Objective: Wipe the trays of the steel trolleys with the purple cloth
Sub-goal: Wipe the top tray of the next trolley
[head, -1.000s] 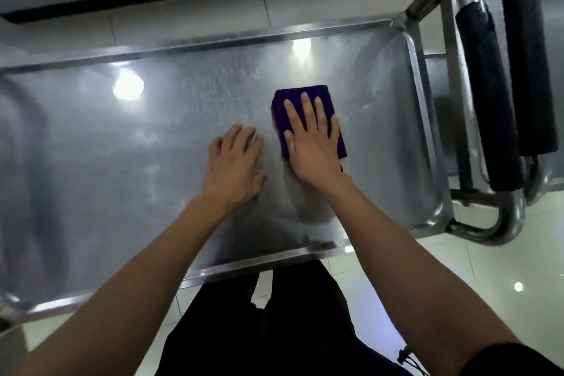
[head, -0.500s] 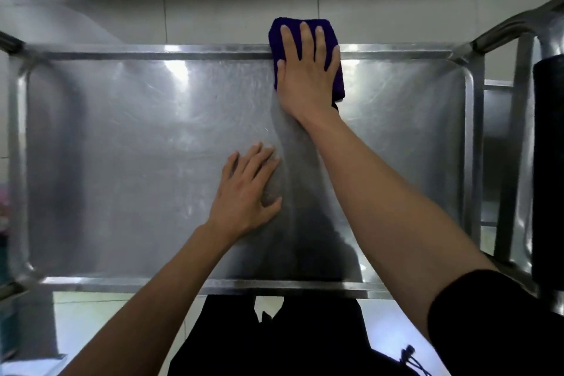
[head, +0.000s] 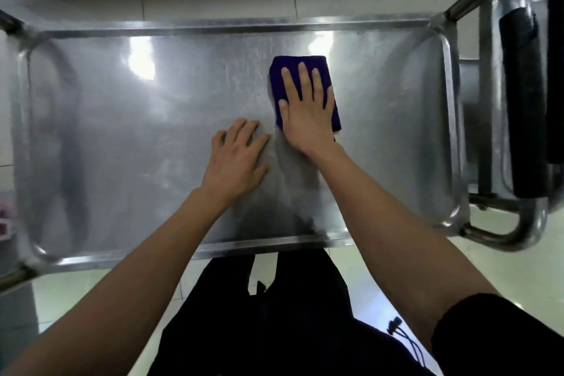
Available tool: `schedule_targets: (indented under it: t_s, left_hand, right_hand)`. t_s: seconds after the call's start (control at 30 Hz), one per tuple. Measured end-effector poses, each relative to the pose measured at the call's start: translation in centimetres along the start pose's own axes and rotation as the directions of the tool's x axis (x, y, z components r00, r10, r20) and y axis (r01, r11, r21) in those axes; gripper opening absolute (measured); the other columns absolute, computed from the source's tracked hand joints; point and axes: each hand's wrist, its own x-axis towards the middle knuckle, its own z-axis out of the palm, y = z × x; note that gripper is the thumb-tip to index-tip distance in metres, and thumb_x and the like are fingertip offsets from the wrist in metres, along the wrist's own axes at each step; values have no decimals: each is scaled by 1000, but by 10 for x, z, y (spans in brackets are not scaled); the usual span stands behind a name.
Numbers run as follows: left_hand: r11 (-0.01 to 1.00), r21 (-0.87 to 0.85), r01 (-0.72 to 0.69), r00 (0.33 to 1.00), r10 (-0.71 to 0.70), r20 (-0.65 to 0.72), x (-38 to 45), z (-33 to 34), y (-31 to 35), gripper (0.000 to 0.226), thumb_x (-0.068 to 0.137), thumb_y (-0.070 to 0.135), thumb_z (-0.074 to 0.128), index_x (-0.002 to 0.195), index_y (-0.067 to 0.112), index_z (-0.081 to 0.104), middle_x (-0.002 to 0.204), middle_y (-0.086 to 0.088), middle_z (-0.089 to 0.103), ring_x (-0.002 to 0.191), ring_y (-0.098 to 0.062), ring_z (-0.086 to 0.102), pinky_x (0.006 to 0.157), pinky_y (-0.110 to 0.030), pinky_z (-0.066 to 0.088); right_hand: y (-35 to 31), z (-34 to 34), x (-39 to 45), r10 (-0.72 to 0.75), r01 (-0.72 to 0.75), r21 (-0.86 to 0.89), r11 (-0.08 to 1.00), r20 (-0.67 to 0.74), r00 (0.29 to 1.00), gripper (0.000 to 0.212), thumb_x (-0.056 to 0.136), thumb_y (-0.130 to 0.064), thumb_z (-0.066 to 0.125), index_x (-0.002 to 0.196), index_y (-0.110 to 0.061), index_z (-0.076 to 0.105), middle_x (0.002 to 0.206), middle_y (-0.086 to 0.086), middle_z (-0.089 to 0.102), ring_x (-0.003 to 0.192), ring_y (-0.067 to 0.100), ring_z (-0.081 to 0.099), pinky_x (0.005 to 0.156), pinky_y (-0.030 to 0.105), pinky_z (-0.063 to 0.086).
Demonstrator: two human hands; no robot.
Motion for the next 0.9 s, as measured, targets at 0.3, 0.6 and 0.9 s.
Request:
schedule_targets:
  t_s: [0.3, 0.6, 0.9]
  left_hand:
    - [999, 14, -35, 995, 33, 96, -2, -3, -2, 60, 96, 46, 50, 149, 23, 33, 165, -8, 10, 153, -32, 3, 116, -59, 22]
    - [996, 12, -93, 983, 90, 159, -4, -9, -8, 64, 100, 44, 48, 153, 19, 25, 167, -10, -1, 153, -34, -6, 117, -60, 21]
    - [993, -50, -107, 993, 109, 42, -2, -14, -23, 66, 94, 34, 59, 150, 13, 33, 162, -12, 22, 149, -33, 18, 115, -54, 28]
  right_hand:
    - [-19, 37, -131, 129, -130, -15, 991, -21, 991, 60, 104, -44, 18, 159, -29, -1, 167, 4, -3, 153, 26, -3, 121, 53, 2]
    - [-29, 57, -251, 179, -177, -49, 983, 46, 983, 60, 105, -43, 16, 159, -27, -3, 167, 4, -6, 153, 25, -7, 122, 54, 11]
    - [-34, 55, -230, 185, -181, -75, 981, 54, 981, 61, 104, -42, 18, 159, -25, -1, 167, 7, -2, 153, 30, -2, 121, 55, 12]
